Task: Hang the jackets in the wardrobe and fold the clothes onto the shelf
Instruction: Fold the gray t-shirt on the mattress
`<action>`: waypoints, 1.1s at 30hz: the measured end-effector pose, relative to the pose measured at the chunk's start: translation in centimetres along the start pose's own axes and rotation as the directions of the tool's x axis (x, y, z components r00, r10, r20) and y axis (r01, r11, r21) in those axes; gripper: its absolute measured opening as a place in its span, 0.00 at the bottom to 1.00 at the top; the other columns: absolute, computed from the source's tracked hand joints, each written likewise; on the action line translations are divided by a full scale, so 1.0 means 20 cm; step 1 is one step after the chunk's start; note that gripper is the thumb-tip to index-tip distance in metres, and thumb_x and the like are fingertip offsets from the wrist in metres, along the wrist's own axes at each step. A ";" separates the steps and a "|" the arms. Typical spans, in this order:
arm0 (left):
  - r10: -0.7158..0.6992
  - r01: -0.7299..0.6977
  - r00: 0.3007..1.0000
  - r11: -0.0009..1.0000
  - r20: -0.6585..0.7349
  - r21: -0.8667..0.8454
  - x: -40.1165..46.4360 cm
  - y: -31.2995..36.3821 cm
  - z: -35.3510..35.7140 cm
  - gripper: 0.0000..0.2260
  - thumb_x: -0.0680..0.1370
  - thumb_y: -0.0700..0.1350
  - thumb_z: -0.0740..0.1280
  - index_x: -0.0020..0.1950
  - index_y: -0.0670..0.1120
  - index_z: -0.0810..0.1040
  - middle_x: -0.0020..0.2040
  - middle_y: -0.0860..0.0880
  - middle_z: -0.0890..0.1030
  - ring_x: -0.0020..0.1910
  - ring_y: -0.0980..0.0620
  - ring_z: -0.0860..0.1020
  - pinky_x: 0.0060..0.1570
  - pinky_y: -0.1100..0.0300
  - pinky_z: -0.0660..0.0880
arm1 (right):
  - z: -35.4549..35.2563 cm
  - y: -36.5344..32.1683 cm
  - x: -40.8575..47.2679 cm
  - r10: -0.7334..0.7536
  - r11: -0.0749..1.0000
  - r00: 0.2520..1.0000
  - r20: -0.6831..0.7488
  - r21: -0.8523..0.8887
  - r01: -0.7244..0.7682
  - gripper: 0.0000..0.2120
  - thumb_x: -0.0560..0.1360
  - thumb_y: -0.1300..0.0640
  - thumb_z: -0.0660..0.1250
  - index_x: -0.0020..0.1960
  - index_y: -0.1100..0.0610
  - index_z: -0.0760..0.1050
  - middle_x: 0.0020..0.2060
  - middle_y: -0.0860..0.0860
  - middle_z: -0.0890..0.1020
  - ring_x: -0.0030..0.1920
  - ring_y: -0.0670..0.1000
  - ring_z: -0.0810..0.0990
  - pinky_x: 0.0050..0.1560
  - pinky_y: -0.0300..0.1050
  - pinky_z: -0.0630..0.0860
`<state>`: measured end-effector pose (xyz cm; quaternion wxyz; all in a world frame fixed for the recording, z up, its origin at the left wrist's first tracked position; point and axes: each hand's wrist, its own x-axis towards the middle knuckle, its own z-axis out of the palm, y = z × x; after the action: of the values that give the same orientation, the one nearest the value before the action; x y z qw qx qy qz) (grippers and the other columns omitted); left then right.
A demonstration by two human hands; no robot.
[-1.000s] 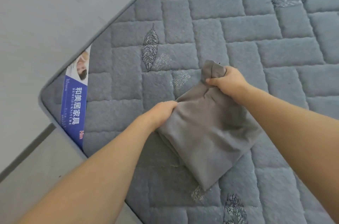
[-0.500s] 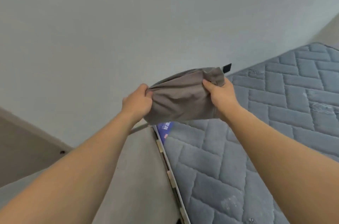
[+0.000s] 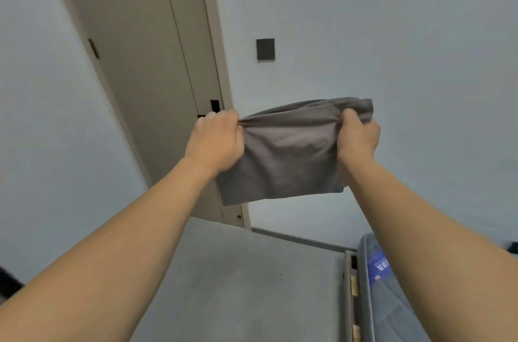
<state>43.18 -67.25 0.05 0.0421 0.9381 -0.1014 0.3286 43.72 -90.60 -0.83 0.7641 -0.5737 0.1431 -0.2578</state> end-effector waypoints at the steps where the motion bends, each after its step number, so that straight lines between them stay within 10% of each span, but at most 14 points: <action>1: -0.014 0.017 0.999 0.997 -0.036 0.070 -0.07 -0.11 -0.11 0.07 0.80 0.45 0.58 0.45 0.44 0.69 0.46 0.40 0.78 0.45 0.38 0.74 0.46 0.48 0.66 | 0.12 -0.01 -0.10 0.007 1.000 1.000 0.030 0.021 -0.008 0.08 0.70 0.57 0.63 0.33 0.51 0.72 0.26 0.41 0.74 0.30 0.46 0.72 0.38 0.42 0.71; 7: -0.188 0.233 0.970 0.898 -0.152 0.373 -0.55 -0.64 -0.73 0.09 0.75 0.46 0.59 0.37 0.44 0.65 0.33 0.48 0.66 0.34 0.44 0.66 0.37 0.53 0.58 | 0.69 -0.03 -0.76 0.044 0.995 0.981 0.187 0.084 -0.061 0.06 0.71 0.55 0.63 0.36 0.52 0.73 0.33 0.46 0.78 0.35 0.48 0.76 0.42 0.45 0.75; 16: -0.317 0.432 0.902 0.667 -0.293 0.607 -1.23 -1.09 -1.51 0.07 0.69 0.49 0.55 0.38 0.46 0.64 0.37 0.43 0.76 0.36 0.45 0.63 0.40 0.53 0.55 | 1.25 -0.13 -1.70 0.057 0.990 0.889 0.454 0.087 -0.107 0.06 0.70 0.50 0.61 0.36 0.49 0.73 0.35 0.45 0.80 0.40 0.51 0.79 0.41 0.45 0.73; 33: -0.566 0.677 0.604 -0.007 -0.561 0.736 -2.27 -1.71 -2.52 0.11 0.73 0.46 0.58 0.45 0.41 0.76 0.43 0.41 0.78 0.43 0.42 0.72 0.44 0.50 0.60 | 1.99 -0.33 -3.32 0.018 0.995 0.385 0.923 0.022 -0.099 0.11 0.74 0.51 0.56 0.46 0.56 0.74 0.42 0.51 0.78 0.45 0.57 0.76 0.45 0.50 0.72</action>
<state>-14.68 -19.22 10.66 -0.3406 0.7112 0.5278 0.3156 7.78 -22.87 12.39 0.7446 -0.5866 -0.2930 0.1252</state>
